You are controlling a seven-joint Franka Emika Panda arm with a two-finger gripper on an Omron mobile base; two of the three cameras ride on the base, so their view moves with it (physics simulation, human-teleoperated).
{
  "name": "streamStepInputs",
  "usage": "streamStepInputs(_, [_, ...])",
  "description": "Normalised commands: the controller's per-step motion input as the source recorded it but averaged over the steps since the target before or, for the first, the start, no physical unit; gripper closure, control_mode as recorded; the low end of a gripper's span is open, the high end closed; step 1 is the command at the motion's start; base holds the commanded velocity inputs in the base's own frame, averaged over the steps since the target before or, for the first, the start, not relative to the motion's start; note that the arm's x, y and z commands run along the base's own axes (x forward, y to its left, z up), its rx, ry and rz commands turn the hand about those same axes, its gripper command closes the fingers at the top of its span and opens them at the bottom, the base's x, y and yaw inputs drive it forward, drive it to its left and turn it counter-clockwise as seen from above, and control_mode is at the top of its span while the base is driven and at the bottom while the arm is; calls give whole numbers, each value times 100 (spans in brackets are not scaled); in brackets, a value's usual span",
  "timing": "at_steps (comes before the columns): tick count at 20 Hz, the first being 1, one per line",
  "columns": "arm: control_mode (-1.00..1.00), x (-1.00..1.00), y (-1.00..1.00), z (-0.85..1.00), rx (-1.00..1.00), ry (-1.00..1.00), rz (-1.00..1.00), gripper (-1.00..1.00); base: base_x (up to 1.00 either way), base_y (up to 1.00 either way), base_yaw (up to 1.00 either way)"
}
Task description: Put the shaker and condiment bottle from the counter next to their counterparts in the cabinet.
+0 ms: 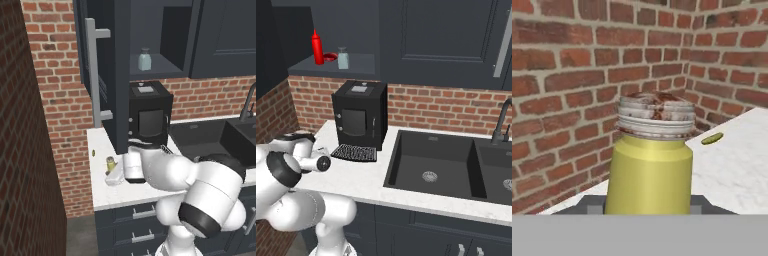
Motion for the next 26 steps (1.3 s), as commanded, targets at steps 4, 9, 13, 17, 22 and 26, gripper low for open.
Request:
streamStepInputs(4, [-100,-16,0,100,2,13,-33,100,0,0,0])
streamStepInputs(9, [-100,-41,0,100,1,6,-29,100,0,0,0])
streamStepInputs(13, [-100,-44,0,100,0,0,-20,100,0,0,0])
streamStepInputs(17, [-100,-42,-7,100,0,0,-15,100,0,0,0])
streamStepInputs(22, [-100,-8,-42,95,0,2,-18,100,0,0,0])
streamStepInputs(26, [-100,0,-61,92,0,6,-17,100,0,0,0])
